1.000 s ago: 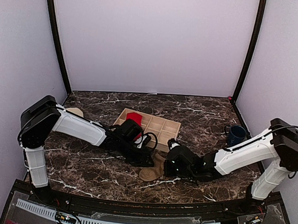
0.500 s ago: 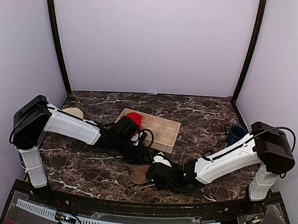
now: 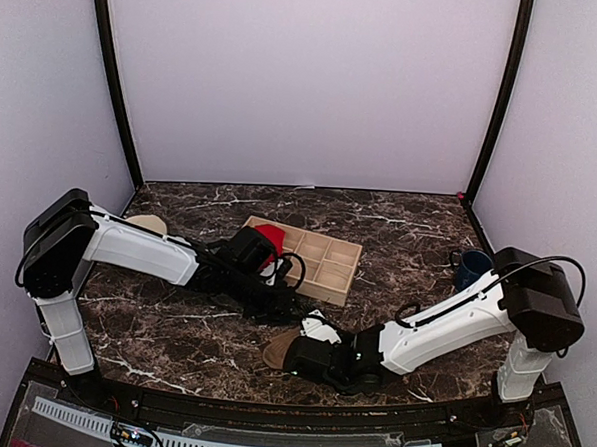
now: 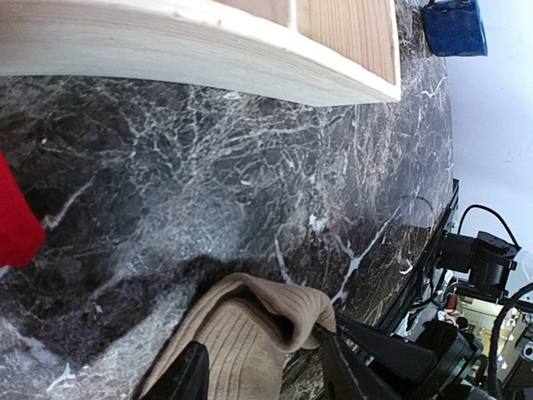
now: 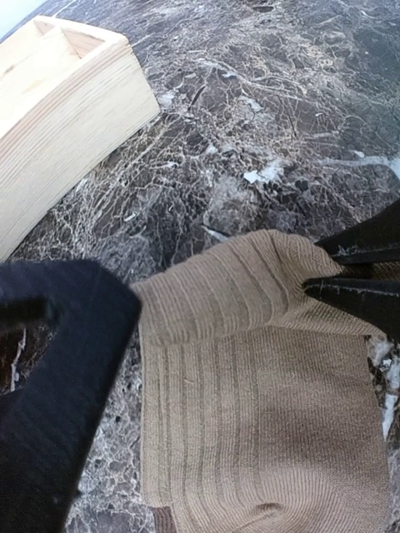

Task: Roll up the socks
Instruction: Roll the sock at the center of the board.

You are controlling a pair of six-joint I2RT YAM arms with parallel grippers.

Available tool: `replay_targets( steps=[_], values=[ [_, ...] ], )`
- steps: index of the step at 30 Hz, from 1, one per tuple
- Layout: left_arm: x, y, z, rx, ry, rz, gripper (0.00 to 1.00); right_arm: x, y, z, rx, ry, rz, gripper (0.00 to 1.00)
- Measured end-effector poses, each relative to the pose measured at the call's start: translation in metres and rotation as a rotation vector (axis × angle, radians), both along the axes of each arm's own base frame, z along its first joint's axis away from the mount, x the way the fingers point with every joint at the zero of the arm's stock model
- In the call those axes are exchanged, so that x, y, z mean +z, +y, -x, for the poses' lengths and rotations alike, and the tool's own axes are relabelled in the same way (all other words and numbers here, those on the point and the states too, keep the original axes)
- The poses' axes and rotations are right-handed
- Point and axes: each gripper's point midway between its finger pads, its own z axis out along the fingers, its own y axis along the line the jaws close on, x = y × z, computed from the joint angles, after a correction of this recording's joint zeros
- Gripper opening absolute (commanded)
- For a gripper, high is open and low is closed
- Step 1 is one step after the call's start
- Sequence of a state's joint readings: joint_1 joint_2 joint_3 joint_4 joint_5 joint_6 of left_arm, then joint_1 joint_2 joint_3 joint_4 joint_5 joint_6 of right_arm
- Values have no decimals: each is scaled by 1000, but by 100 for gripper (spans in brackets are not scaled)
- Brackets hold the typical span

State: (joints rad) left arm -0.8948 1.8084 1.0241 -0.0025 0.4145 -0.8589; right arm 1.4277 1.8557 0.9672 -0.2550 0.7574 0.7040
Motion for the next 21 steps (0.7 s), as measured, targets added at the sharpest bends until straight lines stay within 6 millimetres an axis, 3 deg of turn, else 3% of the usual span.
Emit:
replay_targets(
  steps=[6,21],
  values=[
    [4,-11,1,-29,26,29,51,0,1,-1,1,-8,10,5],
    [-15,-13,11,-71,124,1,51,1,4,-3,4,-26,26,5]
  ],
)
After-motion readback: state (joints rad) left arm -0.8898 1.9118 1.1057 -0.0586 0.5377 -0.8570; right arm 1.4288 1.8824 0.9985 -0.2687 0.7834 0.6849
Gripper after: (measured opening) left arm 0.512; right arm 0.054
